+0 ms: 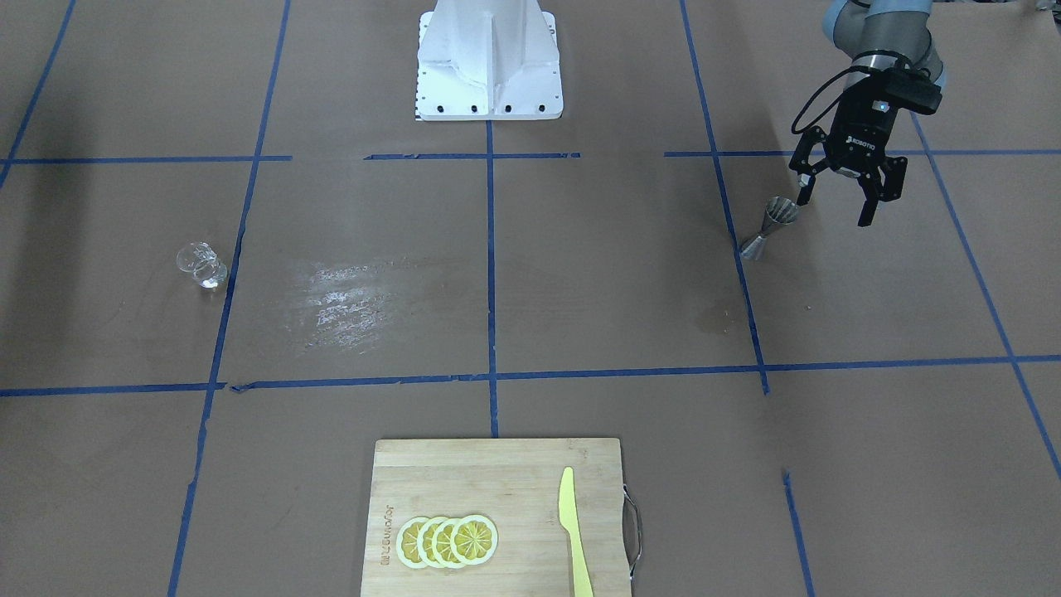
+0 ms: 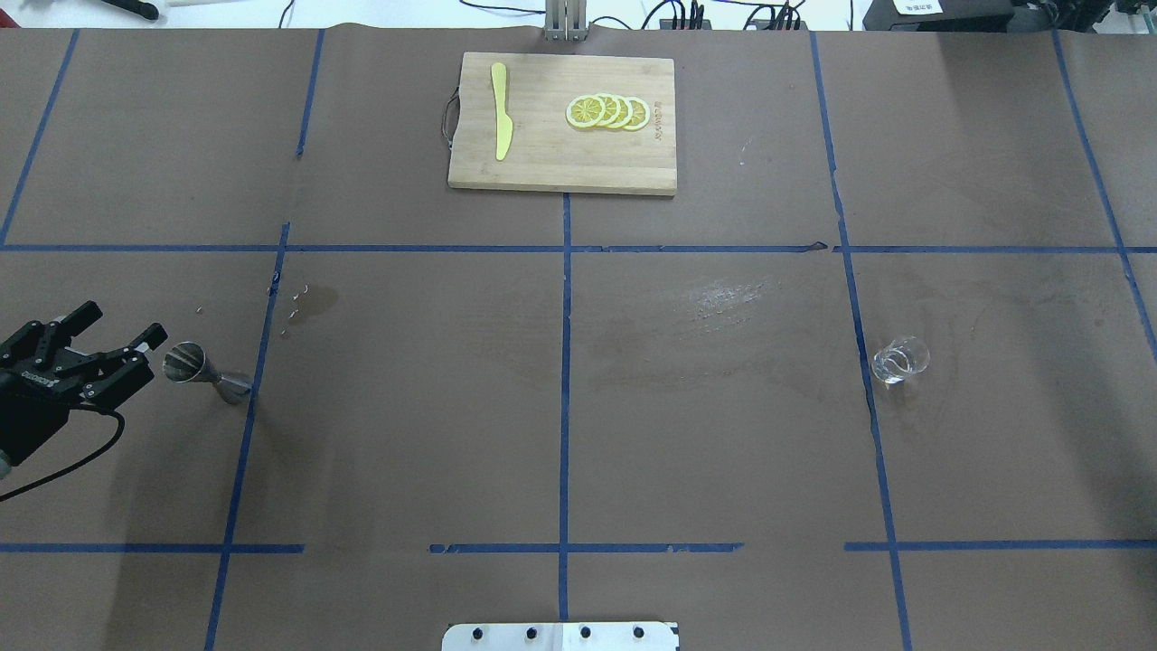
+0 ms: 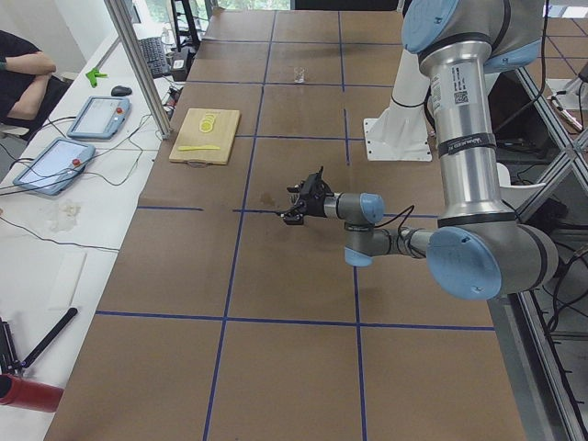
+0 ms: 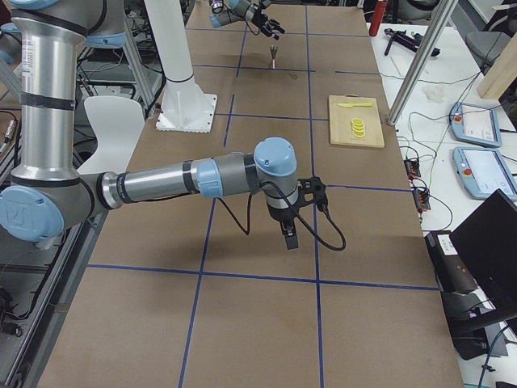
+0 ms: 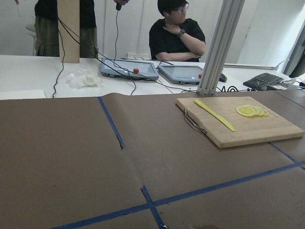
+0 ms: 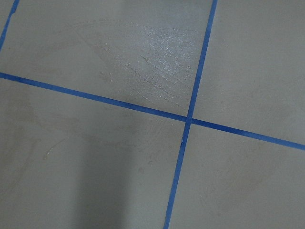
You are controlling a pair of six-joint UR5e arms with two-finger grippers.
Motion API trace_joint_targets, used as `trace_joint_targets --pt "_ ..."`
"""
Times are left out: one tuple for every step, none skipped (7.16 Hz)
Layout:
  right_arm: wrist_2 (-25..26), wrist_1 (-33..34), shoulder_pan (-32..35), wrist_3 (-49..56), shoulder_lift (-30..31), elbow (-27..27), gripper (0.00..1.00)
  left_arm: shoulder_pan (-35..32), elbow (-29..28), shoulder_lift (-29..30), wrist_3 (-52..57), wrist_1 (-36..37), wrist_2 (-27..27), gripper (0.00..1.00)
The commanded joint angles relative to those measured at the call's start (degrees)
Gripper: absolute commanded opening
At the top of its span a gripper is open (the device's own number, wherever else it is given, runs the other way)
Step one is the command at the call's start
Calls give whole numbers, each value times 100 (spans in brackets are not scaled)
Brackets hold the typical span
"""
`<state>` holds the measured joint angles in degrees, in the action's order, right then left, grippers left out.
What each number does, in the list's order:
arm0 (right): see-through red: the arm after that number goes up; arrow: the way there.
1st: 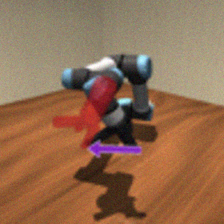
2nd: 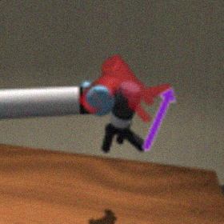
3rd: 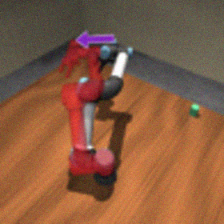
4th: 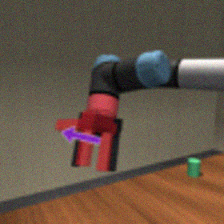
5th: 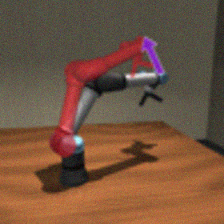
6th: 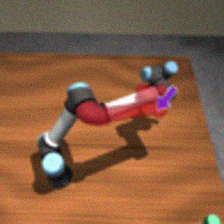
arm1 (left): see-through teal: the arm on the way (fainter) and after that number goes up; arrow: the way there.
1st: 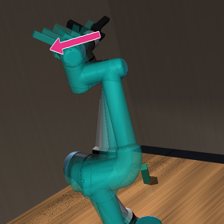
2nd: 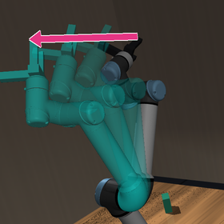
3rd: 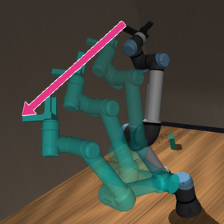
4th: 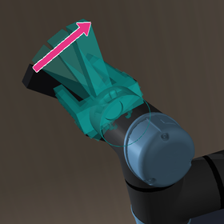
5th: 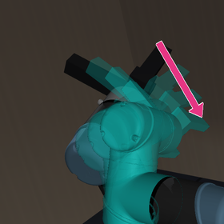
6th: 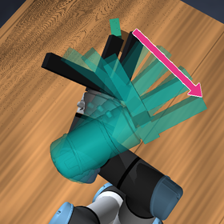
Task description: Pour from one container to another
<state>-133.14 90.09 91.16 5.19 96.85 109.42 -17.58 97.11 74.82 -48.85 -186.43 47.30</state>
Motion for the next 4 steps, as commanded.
trace_joint_targets --pt "-1 0 7 0 0 0 100 456 19 198 7 263 -535 100" --pt "-1 0 7 9 0 0 100 588 10 260 7 352 -581 100" --pt "-1 0 7 0 0 0 100 685 1 287 7 405 -633 100" --pt "-1 0 7 0 0 0 100 721 -42 296 7 510 -686 100"
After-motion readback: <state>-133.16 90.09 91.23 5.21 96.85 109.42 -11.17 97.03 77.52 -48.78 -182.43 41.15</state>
